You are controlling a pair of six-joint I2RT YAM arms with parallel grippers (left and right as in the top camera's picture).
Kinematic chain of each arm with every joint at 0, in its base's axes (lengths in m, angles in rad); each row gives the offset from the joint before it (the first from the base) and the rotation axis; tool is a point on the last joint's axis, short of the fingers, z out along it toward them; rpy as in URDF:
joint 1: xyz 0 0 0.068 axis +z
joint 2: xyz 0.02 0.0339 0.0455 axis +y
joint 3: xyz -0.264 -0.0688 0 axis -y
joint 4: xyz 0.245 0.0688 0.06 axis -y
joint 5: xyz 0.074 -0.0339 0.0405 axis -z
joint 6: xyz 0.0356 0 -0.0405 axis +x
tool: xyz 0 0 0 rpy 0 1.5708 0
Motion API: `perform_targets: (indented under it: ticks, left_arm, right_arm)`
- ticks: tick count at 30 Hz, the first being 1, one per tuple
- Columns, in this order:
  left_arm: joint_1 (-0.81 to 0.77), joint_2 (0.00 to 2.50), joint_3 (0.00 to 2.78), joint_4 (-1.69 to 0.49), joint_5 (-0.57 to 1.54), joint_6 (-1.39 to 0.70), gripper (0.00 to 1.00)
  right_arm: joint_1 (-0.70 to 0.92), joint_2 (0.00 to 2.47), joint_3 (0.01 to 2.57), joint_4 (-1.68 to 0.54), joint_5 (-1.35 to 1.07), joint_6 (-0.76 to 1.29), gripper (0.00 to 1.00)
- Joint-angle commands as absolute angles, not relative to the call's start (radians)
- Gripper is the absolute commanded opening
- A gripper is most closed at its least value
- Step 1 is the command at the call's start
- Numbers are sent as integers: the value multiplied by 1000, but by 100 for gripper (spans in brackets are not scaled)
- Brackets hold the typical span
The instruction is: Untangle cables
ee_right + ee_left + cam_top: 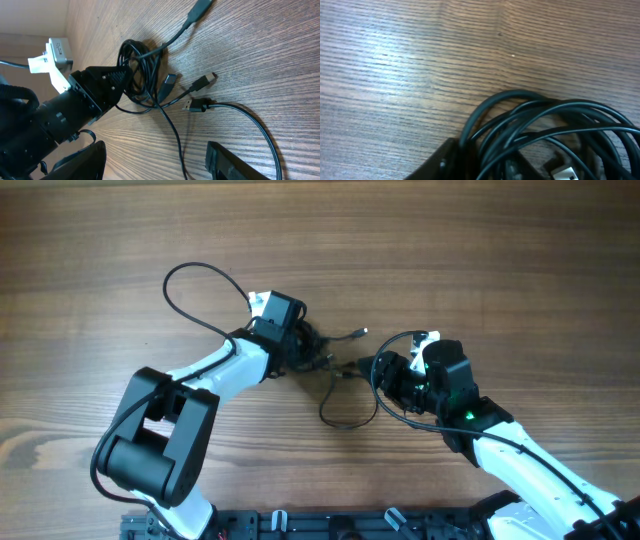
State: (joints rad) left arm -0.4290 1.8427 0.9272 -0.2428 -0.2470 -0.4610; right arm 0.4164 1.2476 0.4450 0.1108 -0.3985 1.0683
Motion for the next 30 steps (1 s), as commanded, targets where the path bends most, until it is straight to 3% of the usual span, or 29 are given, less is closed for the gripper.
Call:
perform_targets:
  ticks: [1,2,9,16,20,25,30]
  left_arm:
    - [-421,1992,833,-315,-102,-472,7]
    - [-419,1992,833,-316,-102,-448,4]
    - [-381,1820,889,-472,-101,-394,4]
    - [-377,1441,898,-510,-101,-339,4]
    - [-377,1240,898,-510,-78,-340,4]
    - [-377,1096,898,-521,-37,-340,4]
    - [-377,1003,898,-532,27,-344,4]
  right_arm:
    - [421,1253,450,110,-381,1042,66]
    - [421,1253,450,111,-381,1025,69]
    - [371,1232,450,113,-501,831,81]
    - [321,1157,451,183,-777,589,83]
    - [338,1147,451,245,-866,576,82]
    - [437,1148,451,331,-797,580,85]
    - [561,1161,451,401,-505,697,82]
